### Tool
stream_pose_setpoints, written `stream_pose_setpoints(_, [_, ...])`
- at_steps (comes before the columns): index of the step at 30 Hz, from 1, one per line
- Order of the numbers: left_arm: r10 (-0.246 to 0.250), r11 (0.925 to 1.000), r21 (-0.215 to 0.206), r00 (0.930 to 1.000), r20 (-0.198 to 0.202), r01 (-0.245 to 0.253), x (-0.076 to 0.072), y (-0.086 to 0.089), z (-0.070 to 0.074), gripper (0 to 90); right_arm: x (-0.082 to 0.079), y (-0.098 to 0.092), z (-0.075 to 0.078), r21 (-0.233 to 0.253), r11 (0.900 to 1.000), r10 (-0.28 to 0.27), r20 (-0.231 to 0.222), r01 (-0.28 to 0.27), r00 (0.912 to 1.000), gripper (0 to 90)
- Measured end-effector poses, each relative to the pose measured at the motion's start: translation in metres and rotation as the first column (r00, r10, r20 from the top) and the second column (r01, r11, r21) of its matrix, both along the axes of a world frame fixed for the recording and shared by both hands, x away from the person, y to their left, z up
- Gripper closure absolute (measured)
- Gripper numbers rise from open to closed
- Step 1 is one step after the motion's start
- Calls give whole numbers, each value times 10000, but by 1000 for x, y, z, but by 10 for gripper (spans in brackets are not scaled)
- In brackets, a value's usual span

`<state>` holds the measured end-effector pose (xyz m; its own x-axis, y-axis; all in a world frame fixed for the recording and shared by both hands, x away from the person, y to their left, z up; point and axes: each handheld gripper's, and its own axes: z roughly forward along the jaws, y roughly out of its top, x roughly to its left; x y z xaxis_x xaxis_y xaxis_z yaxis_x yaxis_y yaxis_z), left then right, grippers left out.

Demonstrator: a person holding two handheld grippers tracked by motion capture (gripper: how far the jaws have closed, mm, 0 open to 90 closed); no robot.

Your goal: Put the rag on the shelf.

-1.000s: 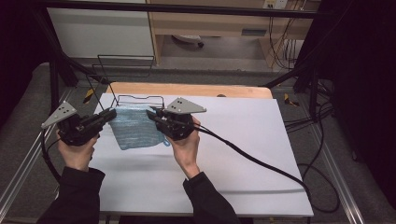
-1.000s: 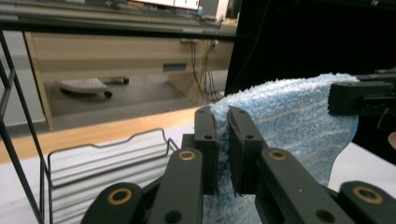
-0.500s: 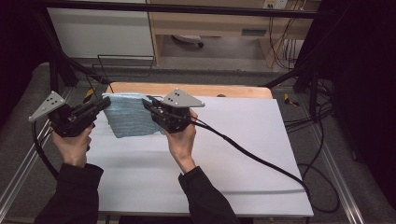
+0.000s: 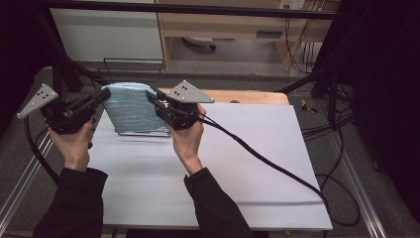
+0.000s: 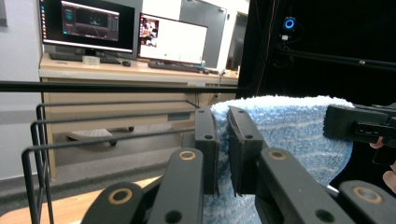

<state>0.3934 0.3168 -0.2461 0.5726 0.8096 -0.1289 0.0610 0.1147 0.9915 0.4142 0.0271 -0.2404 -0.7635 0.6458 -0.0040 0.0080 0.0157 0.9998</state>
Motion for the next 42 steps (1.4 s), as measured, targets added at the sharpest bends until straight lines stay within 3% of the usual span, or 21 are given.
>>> stream_pose_setpoints(23, [335, 9985, -470, 9962, 806, -298, 14, 12, 41, 829, 15, 17, 51, 93, 9999, -120, 682, 114, 9976, 806])
stream_pose_setpoints(32, [453, 9956, -859, 9943, 962, -370, 21, 22, 54, 829, 21, 29, 71, 34, 9999, -162, 1026, 159, 9946, 806])
stream_pose_setpoints(42, [583, 9933, -1057, 9932, 1010, -476, 30, 33, 74, 829, 29, 42, 86, 316, 9995, -50, 976, 19, 9952, 806])
